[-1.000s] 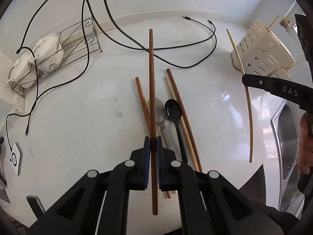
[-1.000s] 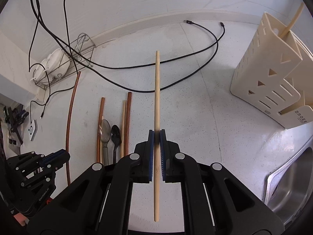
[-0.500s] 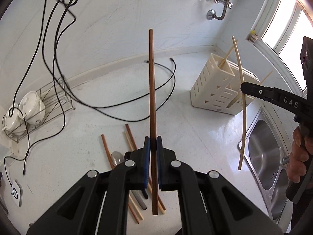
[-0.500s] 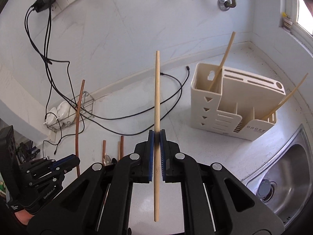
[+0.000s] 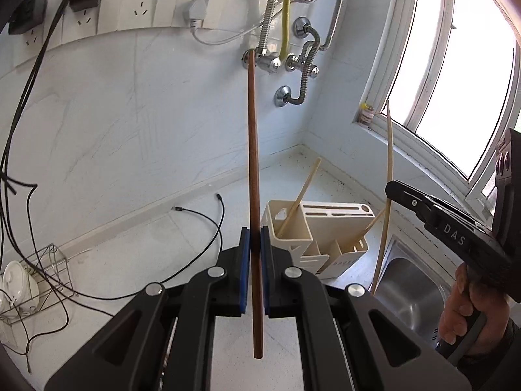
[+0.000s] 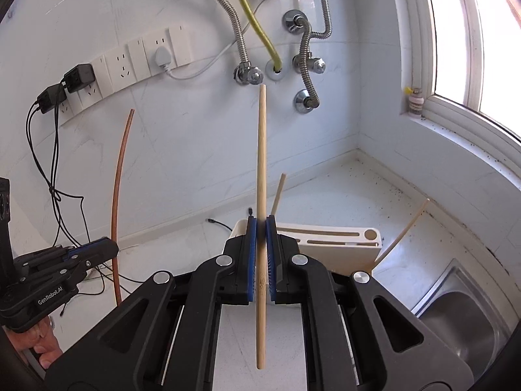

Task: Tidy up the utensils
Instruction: 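Lower both chopsticks upright into the cream holder slots, then open both tools to release the chopsticks in the holder, then withdraw both open tools from the holder back toward the utensil row, then lower both open tools over the remaining chopsticks in the row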

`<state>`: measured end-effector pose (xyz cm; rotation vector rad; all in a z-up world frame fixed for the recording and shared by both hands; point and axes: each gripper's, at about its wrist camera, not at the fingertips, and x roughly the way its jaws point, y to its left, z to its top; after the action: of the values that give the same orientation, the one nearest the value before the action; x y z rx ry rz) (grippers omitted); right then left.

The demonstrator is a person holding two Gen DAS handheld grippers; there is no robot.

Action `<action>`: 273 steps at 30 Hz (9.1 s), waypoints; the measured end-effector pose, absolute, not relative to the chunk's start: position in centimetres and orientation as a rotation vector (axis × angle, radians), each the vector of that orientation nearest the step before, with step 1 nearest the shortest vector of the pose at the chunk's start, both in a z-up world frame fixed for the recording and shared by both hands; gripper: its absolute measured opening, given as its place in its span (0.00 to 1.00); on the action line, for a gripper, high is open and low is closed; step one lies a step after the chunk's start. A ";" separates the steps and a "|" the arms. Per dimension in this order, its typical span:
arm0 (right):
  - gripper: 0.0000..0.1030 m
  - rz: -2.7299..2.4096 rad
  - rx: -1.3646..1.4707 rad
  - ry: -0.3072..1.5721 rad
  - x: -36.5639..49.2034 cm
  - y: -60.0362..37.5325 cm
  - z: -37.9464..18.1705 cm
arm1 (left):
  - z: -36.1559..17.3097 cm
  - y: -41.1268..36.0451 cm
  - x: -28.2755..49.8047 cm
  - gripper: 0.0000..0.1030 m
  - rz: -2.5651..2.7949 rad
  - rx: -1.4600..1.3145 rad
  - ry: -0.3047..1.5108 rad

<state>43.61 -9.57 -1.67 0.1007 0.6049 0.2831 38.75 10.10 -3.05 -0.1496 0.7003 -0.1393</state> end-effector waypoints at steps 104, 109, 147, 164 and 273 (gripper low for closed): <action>0.79 0.091 0.085 -0.024 40.5 -16.6 -5.3 | -9.2 5.2 39.5 0.88 -0.061 0.038 0.009; 0.79 0.119 0.105 -0.006 40.2 -15.7 -5.2 | -8.5 6.6 38.0 0.91 -0.023 0.047 0.030; 0.92 0.287 0.165 0.163 34.8 -8.7 -6.8 | -8.4 19.3 25.2 0.95 0.261 -0.064 0.291; 0.92 0.327 0.124 0.188 35.6 -6.1 -6.7 | -9.3 22.1 21.2 0.95 0.365 -0.103 0.337; 0.84 0.575 -0.178 1.195 37.9 9.6 -24.6 | -27.4 25.4 24.0 0.95 0.430 -0.266 1.167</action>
<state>37.87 9.59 -24.60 -0.1779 1.1953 0.5746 24.05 25.38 -27.40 -0.2657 1.1667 0.4295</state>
